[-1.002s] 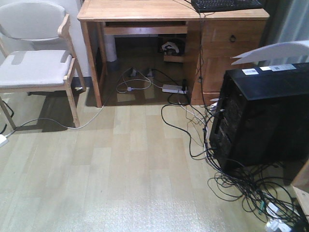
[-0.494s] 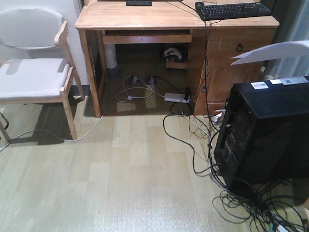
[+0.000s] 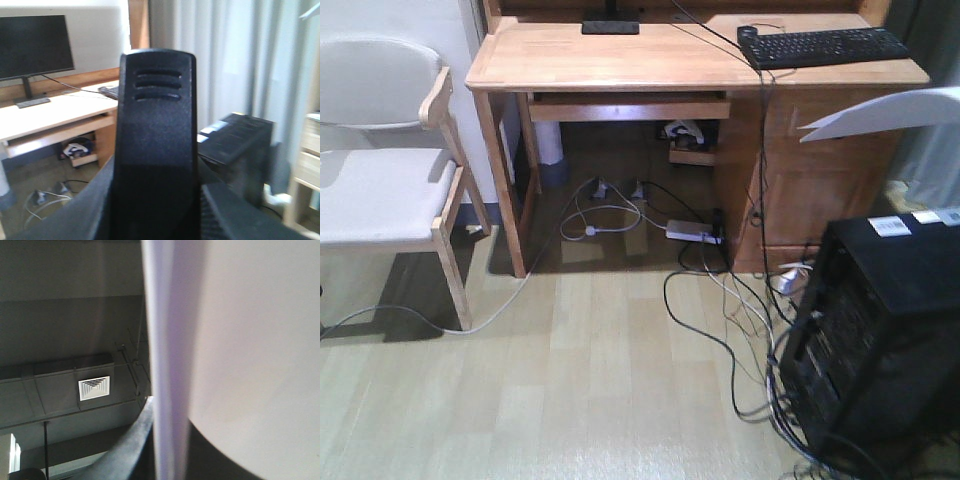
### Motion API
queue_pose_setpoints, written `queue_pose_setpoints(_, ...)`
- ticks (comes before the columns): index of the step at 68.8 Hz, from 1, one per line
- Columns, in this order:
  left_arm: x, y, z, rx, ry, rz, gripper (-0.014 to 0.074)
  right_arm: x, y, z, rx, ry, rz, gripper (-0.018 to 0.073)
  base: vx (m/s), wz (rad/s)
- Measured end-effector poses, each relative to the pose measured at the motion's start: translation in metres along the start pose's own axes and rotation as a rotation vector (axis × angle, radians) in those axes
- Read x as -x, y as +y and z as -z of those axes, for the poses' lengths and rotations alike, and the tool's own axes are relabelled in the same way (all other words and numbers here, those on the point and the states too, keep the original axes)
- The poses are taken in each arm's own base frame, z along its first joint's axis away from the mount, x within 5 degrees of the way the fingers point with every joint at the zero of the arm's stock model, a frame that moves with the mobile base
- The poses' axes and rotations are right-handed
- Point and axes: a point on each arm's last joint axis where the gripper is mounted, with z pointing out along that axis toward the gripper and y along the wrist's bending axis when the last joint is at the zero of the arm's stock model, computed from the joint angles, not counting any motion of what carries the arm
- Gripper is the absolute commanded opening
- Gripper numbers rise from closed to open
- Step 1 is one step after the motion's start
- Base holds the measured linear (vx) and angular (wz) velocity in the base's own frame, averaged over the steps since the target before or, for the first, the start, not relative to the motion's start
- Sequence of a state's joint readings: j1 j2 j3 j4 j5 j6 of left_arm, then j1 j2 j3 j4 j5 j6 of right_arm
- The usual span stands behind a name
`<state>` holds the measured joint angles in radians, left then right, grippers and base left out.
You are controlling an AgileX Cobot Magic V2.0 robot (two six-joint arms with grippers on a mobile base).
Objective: Grab stapler and paper to desk for stapling
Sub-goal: 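Drive the base up to the wooden desk holding stapler and paper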
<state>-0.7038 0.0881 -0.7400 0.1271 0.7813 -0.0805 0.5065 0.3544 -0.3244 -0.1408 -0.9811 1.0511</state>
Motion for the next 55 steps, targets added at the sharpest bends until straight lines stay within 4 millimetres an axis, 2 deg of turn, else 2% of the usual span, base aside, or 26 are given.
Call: queue_pose_setpoints(55, 0.0000, 0.0000, 0.0000, 0.000, 0.000, 0.000, -0.0006, 0.0000, 0.0000, 0.0000, 0.000, 0.000, 0.000, -0.0010, 0.33, 0.17)
